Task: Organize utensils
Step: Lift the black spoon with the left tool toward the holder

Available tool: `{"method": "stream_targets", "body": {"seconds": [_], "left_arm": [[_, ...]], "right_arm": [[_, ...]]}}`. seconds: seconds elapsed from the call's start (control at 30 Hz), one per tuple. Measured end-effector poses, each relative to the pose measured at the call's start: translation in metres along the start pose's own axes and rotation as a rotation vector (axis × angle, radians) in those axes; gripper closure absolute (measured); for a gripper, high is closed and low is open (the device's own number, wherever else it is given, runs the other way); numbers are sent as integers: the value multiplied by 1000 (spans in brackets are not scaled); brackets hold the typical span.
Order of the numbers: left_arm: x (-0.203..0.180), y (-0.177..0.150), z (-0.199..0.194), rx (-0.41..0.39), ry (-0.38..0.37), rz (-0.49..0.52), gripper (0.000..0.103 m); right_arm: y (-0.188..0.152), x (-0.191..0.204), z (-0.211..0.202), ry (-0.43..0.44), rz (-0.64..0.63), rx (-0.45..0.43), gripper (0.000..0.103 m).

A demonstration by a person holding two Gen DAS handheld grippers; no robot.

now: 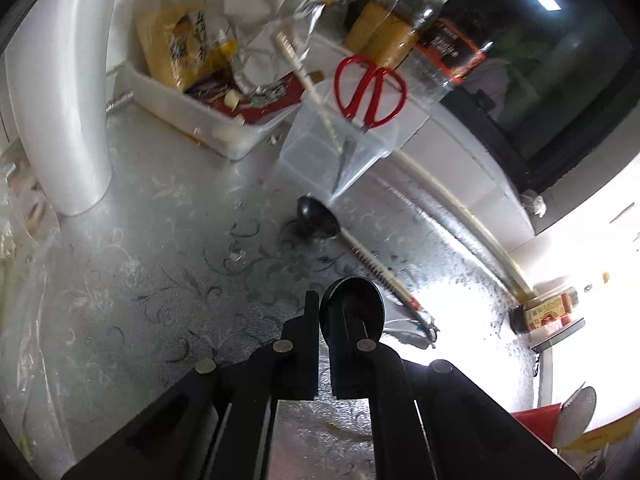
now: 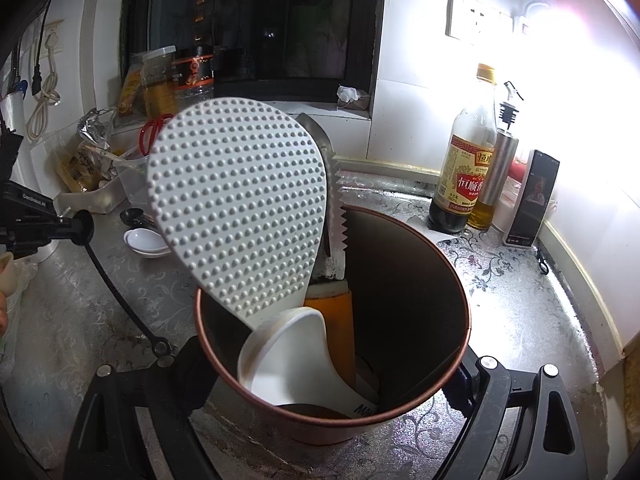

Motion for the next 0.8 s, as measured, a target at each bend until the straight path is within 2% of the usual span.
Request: {"method": "stream_targets", "body": {"seconds": [0.53, 0.8], "left_arm": [[-32, 6, -55, -132, -86, 56, 100], [-45, 6, -70, -152, -124, 85, 100]], "right_arm": [[-19, -1, 8, 35, -36, 42, 10], [-22, 0, 4, 27, -56, 18, 10]]}}
Point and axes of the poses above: each gripper's, at about its wrist camera, not at the fingertips, and z roughly the way its jaws point, x to its left, y to its top, the point moved 4 cm from there along z, roughly the way its jaws point, and after that the axes turned 4 degrees about x, right-handed, at the moved point
